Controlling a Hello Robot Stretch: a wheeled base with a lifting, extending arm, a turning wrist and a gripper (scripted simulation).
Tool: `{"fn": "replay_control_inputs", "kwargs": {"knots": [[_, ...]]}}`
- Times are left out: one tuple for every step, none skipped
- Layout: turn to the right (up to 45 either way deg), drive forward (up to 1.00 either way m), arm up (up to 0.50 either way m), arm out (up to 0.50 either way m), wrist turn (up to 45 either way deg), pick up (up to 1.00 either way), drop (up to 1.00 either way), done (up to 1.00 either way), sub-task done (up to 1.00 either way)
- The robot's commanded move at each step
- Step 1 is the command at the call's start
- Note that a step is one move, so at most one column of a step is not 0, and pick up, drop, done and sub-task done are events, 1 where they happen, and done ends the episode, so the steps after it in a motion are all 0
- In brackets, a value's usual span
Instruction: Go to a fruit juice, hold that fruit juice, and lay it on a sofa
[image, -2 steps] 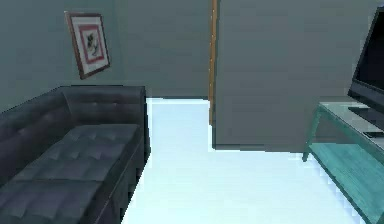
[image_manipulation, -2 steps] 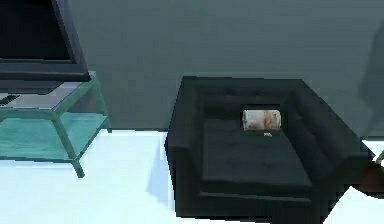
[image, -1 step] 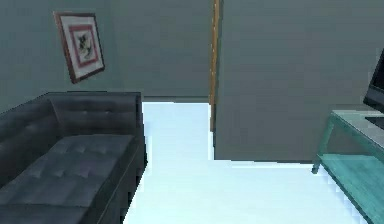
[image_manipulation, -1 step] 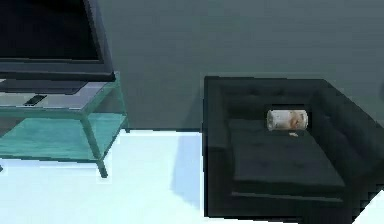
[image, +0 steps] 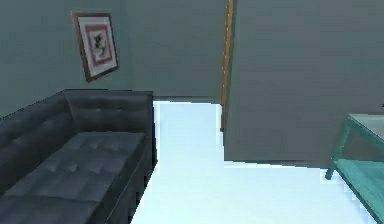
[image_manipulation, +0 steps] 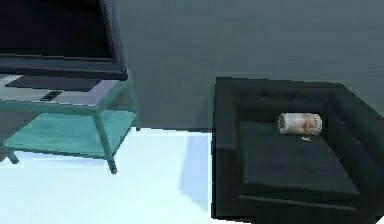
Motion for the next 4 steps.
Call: {"fn": "replay_control_inputs", "kwargs": {"knots": [[0.0, 1.00, 0.00, 0.00, 0.0, 0.00, 0.00, 0.00, 0.00], [0.0, 1.00, 0.00, 0.00, 0.0, 0.00, 0.00, 0.00, 0.00], [0.0, 0.40, 0.00, 0.00, 0.0, 0.00, 0.00, 0.00, 0.00], [6.0, 0.00, 0.00, 0.00, 0.0, 0.00, 0.00, 0.00, 0.00]]}}
